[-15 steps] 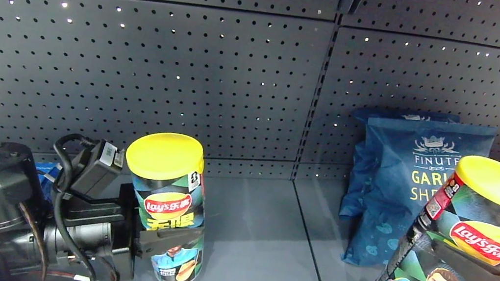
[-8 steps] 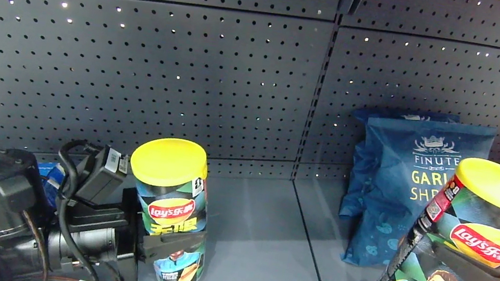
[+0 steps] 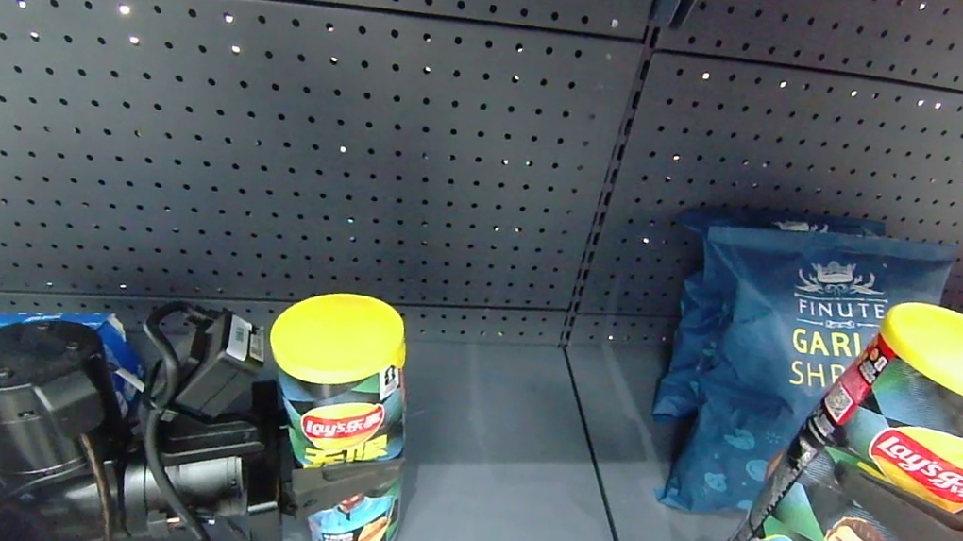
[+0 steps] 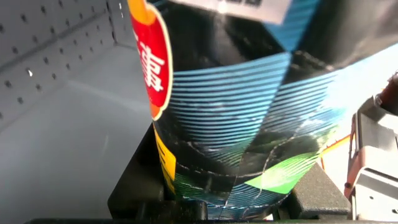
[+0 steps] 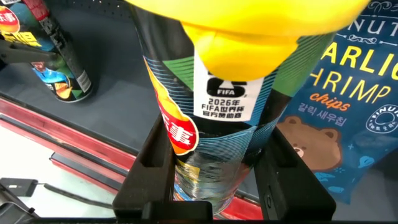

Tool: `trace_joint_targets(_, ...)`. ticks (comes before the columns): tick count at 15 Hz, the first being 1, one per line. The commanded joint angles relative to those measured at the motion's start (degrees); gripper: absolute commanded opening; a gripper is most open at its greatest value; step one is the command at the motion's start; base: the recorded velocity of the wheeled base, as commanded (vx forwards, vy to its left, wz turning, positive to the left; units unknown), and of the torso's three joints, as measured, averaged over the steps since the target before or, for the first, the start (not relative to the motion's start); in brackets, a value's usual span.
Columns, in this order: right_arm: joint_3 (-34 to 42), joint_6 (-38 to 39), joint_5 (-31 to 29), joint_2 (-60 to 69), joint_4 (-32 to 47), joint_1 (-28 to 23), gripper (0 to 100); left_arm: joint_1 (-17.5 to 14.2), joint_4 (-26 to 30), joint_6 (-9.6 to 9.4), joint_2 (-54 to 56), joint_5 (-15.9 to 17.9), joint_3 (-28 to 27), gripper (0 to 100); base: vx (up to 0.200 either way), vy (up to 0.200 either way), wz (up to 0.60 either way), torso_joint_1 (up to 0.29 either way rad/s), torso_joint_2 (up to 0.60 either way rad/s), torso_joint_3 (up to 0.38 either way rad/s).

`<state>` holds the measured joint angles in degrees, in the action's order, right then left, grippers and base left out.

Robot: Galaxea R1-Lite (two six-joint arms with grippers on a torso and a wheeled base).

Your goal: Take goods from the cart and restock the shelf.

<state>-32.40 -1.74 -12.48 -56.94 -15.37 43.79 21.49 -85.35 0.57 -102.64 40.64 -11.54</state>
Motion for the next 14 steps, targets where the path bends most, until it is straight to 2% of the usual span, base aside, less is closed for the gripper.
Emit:
trace_joint_targets(1,0.2,0.0,0.0,-0.1,0.0,0.0,0,0.0,0.0,0.04,-1.0,0.0,0.1,0,0.0,0.0,0.0,0.0,0.0,0.0)
trace_joint_targets(14,0.3,0.1,0.0,0.0,0.0,-0.2,0,0.8,-0.4,-0.13,-3.1,0.0,0.2,0,0.0,0.0,0.0,0.0,0.0,0.0)
